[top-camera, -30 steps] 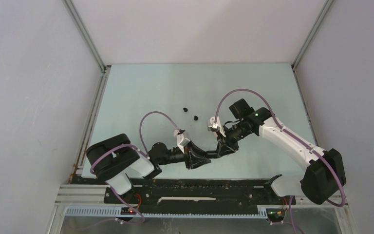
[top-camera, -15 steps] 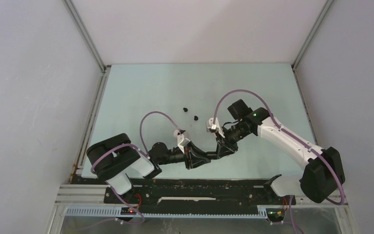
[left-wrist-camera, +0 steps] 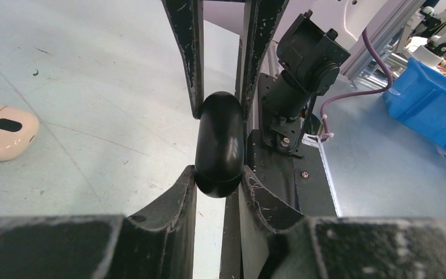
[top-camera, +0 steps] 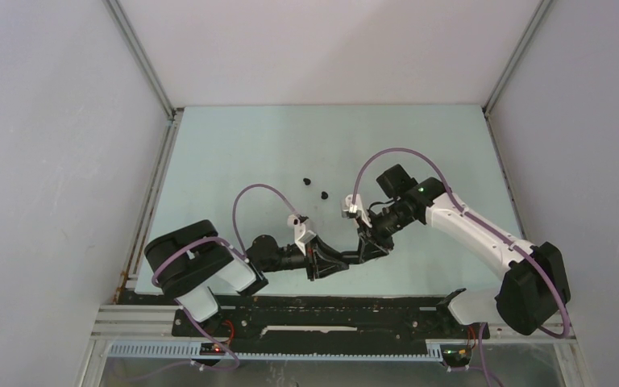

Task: Insert the wireless bluetooth earbuds into the charging case
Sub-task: Open the charging case.

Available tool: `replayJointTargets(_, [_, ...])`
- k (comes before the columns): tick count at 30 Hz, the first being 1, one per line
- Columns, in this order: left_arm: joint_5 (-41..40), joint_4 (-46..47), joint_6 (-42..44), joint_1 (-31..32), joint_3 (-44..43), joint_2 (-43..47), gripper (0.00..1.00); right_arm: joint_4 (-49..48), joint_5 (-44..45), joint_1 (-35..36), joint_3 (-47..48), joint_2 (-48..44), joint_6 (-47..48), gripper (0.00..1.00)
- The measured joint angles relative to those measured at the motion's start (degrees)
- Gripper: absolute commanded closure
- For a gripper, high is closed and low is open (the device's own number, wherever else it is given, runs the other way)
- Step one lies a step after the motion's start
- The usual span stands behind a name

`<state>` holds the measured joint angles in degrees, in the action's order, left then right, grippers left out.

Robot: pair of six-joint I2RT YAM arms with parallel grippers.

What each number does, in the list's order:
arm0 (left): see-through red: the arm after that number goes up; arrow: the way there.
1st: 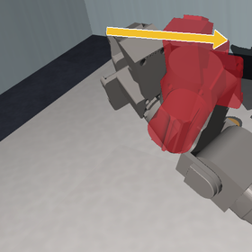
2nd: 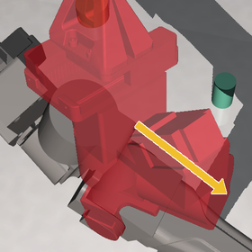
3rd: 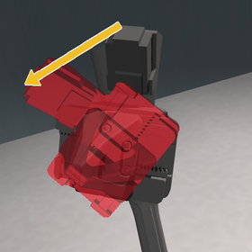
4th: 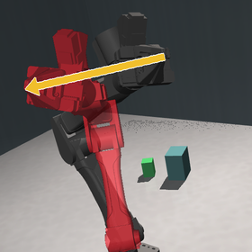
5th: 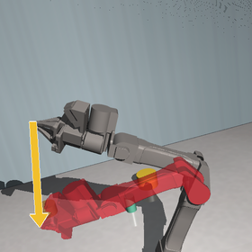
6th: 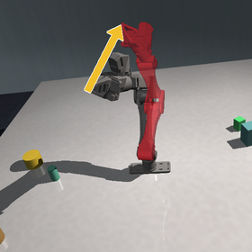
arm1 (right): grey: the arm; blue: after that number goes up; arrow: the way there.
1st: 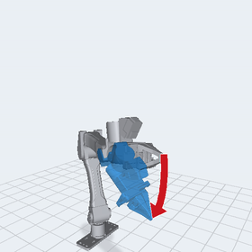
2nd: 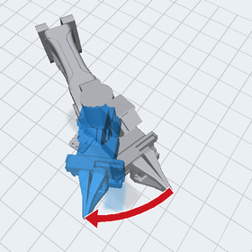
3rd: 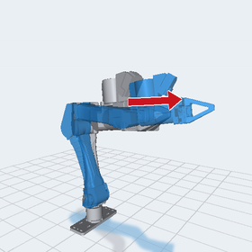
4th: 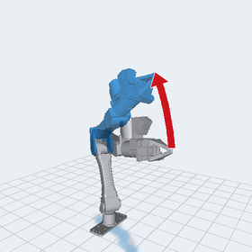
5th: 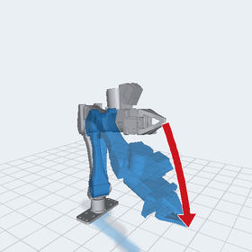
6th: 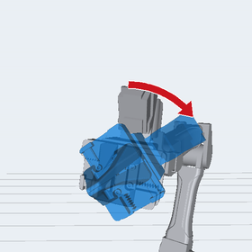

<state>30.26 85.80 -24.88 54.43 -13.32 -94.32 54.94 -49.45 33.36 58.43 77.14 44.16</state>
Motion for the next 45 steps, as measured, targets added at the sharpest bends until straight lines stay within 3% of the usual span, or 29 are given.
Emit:
replayJointTargets(25, [0.52, 0.17, 2.91, 0.31, 0.00, -0.02, 1.00, 1.05, -6.34, -5.90, 1.57, 2.69, -3.72, 0.56])
replayJointTargets(35, [-0.96, 0.04, 2.36, -0.02, 0.04, 0.35, 1.00, 6.32, -11.43, -9.77, 4.94, -0.33, 0.17, 0.52])
replayJointTargets(39, [-4.31, -2.45, 1.90, -1.70, 0.98, 6.78, 1.00, 3.85, -10.88, -11.47, 5.84, -3.67, -2.99, 0.57])
replayJointTargets(45, [-12.26, -18.40, 6.49, -2.47, 1.64, 27.10, 1.00, -5.77, -4.44, -11.87, 5.92, -1.49, -11.89, 0.70])
